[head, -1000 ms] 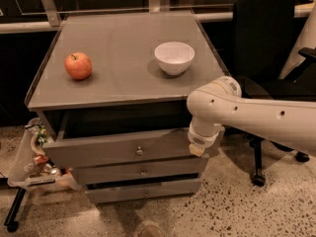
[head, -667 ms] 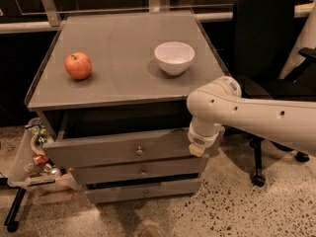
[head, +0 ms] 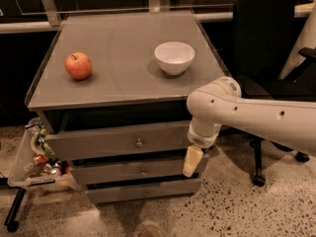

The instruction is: Close top drawer

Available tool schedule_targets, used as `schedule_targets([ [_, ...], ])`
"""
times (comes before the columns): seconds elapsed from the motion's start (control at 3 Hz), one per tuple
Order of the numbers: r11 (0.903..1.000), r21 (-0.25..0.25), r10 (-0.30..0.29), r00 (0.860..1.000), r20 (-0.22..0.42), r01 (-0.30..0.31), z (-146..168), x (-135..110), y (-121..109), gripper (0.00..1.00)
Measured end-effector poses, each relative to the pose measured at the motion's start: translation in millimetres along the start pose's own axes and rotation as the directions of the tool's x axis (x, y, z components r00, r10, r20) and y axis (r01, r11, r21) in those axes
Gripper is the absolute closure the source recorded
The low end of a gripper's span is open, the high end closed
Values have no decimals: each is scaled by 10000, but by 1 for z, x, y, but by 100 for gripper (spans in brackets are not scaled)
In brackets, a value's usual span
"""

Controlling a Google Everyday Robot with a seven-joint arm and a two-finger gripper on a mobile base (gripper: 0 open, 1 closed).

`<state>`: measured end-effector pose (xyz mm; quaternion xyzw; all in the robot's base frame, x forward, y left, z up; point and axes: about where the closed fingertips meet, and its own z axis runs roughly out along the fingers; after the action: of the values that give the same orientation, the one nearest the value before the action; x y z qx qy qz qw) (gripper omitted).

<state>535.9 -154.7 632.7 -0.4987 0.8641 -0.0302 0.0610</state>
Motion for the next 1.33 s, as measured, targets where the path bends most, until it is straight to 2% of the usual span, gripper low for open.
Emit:
schedule_targets([
  [0.33,10000,0,0,10000,-1,0,0,0,0,0],
  [0.67,10000,-1,0,10000,-1,0,0,0,0,19],
  [1.33,10000,0,-1,10000,-1,1,0,0,0,65],
])
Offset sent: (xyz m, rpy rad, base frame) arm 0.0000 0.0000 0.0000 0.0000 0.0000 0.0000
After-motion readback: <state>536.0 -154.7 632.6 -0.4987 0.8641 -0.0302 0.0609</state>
